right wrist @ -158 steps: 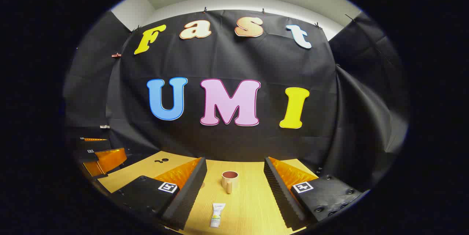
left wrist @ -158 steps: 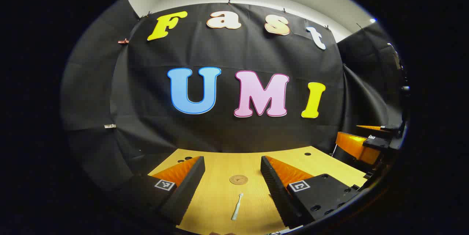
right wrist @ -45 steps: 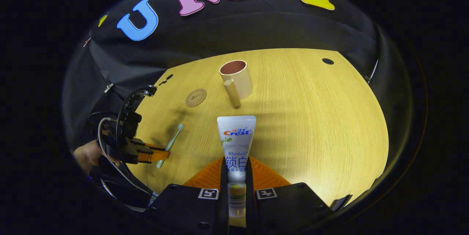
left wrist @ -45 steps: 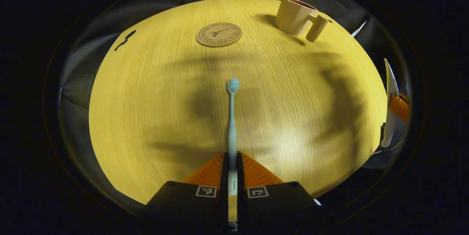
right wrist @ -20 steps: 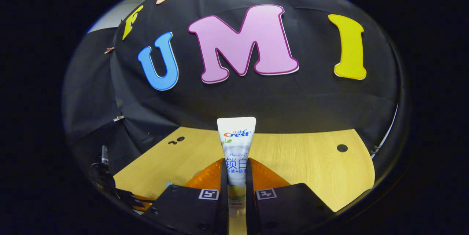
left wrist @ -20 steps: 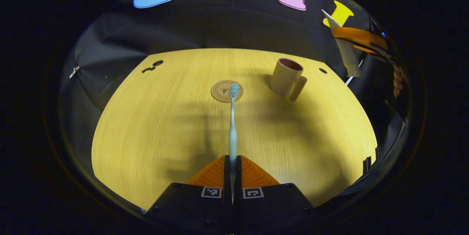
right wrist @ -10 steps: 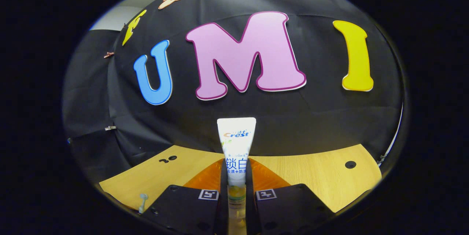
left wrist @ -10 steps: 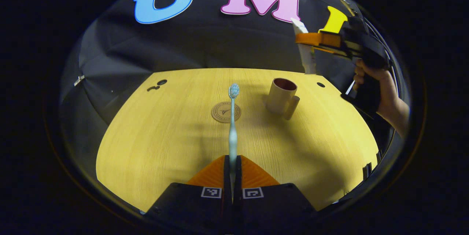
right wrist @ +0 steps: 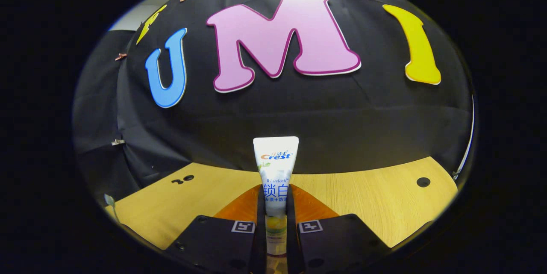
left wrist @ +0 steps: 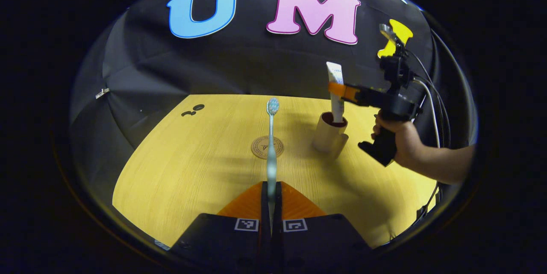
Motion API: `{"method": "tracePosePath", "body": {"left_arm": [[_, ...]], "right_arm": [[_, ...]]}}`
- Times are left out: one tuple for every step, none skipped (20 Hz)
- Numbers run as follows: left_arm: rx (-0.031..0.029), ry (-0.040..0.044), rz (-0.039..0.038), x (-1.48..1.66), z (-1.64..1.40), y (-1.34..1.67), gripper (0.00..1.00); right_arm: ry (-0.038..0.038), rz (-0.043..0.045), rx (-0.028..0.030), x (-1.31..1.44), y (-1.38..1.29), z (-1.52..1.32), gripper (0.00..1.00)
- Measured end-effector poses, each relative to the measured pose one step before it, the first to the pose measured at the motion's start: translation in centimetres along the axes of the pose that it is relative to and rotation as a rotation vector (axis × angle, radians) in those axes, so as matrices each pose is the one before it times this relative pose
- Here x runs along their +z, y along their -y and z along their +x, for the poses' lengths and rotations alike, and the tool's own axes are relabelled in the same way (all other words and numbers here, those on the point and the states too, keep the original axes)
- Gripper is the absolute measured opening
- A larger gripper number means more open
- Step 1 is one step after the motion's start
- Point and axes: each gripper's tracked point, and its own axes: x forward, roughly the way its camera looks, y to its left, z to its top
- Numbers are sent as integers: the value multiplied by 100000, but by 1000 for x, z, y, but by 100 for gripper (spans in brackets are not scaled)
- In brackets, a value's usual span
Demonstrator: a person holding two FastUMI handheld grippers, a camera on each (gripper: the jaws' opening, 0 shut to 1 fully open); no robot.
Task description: Put the toothbrush and toothpaste on the desktop into the cup, then pick up the cup and place it on the coaster on the desktop.
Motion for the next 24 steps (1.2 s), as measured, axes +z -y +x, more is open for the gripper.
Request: {"method": "tracePosePath", "body": {"left_arm": [[184, 71, -447, 227, -69, 143, 6], [322, 214, -168, 61, -71, 9, 6], [17, 722, -425, 204, -89, 135, 6], [-710, 497, -540, 148, -92, 310, 6], [-436, 275, -105, 57, -64, 325, 6], [-200, 180, 239, 110, -62, 121, 6], [-427, 323, 235, 212, 15, 219, 6], [-85, 648, 244, 178, 73, 212, 6], [-186, 594, 126, 192, -9, 13, 6], [-348, 369, -195, 54, 61, 392, 6], [-569, 709, -105, 325, 99, 369, 6], [-673, 969, 139, 328, 121, 353, 6], [-868, 1215, 384, 524, 238, 455, 6], [-1263, 1428, 596, 623, 332, 642, 6], [-1810, 1783, 612, 917, 405, 792, 6], [-1930, 2261, 527, 903, 408, 796, 6], [-2247, 2531, 134, 1180, 550, 939, 6], [-2113, 2753, 234, 1073, 673, 820, 6], [-2534, 2724, 287, 1173, 740, 915, 6], [-2563, 2758, 326, 1014, 839, 929, 6], [-1903, 2852, 253, 1000, 957, 738, 6], [-1755, 2793, -140, 662, 1035, 573, 6], [-1669, 2538, -276, 721, 1275, 554, 2], [-1287, 2352, 116, 443, 1393, 447, 6]], "right_arm": [[-823, -727, 158, -544, -36, 369, 22], [-1020, -119, 141, -608, -4, 215, 22], [-879, 513, 66, -498, 71, 172, 22], [-854, 577, -107, -629, 111, 222, 22], [-1183, 145, -301, -717, 99, 186, 23], [-1416, 84, -341, -679, 247, 95, 24], [-782, 282, 177, -384, 76, 33, 25], [-884, 172, 664, -379, -134, 259, 27], [-2473, -245, 188, -880, -31, -239, 24], [190, -330, 1313, -74, -148, -526, 27], [947, -440, 394, 457, 76, -360, 51], [46, -265, -189, 106, 210, -270, 53], [-254, 79, -482, 168, 367, -553, 72], [-769, 642, -739, -25, 524, -534, 81], [-1004, 832, -1629, -155, 790, -447, 90], [-679, 904, -1703, -37, 840, -783, 99], [-188, 806, -1978, -11, 910, -817, 99], [-91, 494, -2123, -76, 1015, -730, 99], [-293, -31, -1976, -75, 1029, -750, 98], [-785, -361, -1815, -123, 848, -665, 98], [-1029, -146, -1433, -330, 919, -630, 98], [-1118, 73, -1055, -279, 757, -685, 98], [-920, 69, -689, -196, 602, -604, 98], [-926, -37, -1096, -289, 645, -569, 98]]}}
